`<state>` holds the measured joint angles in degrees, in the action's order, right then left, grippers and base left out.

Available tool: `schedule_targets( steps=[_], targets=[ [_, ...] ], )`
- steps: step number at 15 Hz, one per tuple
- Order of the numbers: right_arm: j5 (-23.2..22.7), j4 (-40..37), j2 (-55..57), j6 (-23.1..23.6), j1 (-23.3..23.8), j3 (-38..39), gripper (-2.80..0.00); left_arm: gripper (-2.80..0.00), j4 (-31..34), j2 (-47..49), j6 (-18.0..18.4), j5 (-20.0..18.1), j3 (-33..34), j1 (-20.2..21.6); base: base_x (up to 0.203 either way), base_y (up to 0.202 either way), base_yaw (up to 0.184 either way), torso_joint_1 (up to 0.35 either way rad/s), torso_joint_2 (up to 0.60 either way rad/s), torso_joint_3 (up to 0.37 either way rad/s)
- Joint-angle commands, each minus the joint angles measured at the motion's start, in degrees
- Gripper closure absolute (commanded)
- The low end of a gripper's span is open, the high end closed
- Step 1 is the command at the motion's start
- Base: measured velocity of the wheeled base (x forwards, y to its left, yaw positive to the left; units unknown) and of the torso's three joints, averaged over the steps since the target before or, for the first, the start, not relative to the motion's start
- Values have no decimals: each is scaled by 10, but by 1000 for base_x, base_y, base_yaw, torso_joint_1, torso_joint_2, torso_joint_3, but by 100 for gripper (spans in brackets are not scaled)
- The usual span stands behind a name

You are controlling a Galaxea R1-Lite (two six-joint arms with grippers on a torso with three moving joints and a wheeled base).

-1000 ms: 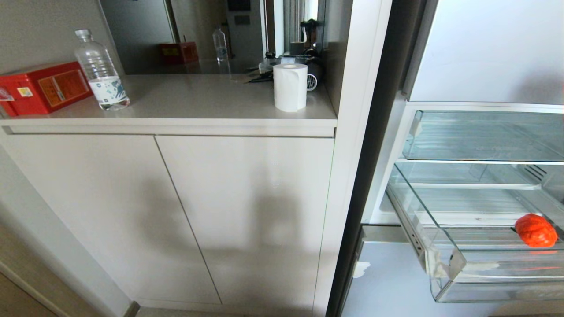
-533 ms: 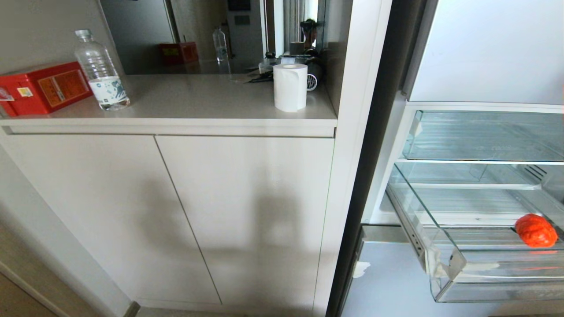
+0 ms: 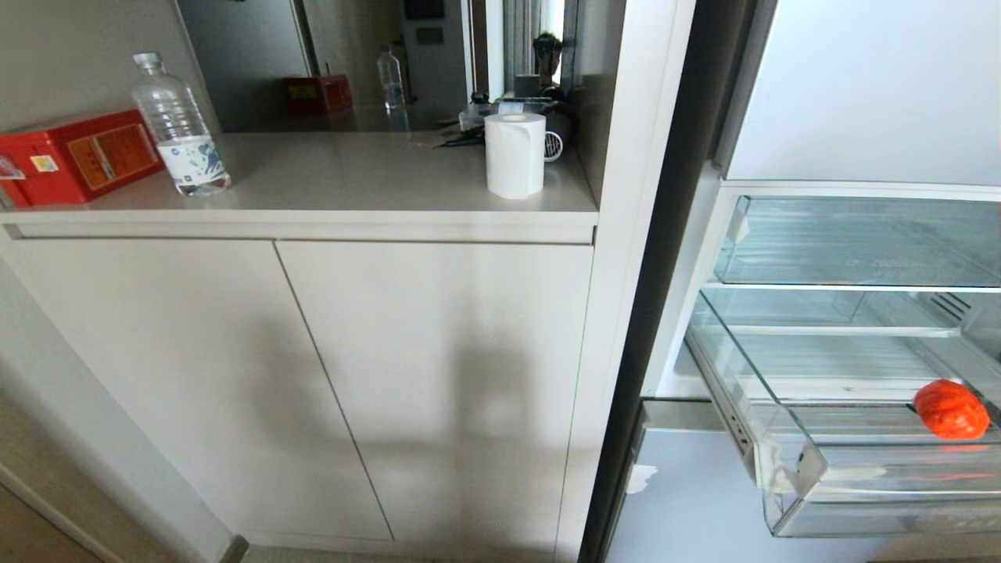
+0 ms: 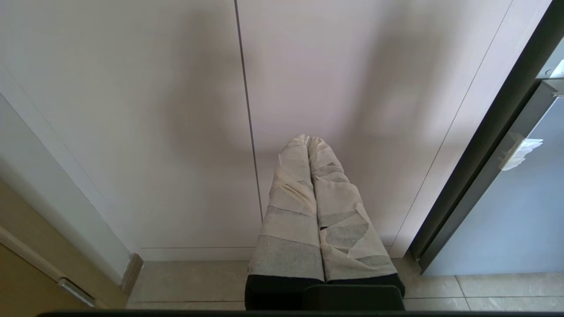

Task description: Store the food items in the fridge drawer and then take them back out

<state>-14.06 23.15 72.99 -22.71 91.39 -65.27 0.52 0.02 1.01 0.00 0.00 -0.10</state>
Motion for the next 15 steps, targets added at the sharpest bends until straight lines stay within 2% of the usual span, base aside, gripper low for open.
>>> schedule_targets(
  steps=[1, 9, 15],
  targets=[
    [-8, 15, 39, -13, 82, 1, 0, 0, 0, -1, 0, 0, 0, 0, 0, 0, 0, 0, 0, 0],
    [-11, 49, 205, -38, 233, -112, 0, 0, 0, -1, 0, 0, 0, 0, 0, 0, 0, 0, 0, 0],
    [-11, 56, 277, -56, 303, -160, 0, 0, 0, -1, 0, 0, 0, 0, 0, 0, 0, 0, 0, 0]
  ],
)
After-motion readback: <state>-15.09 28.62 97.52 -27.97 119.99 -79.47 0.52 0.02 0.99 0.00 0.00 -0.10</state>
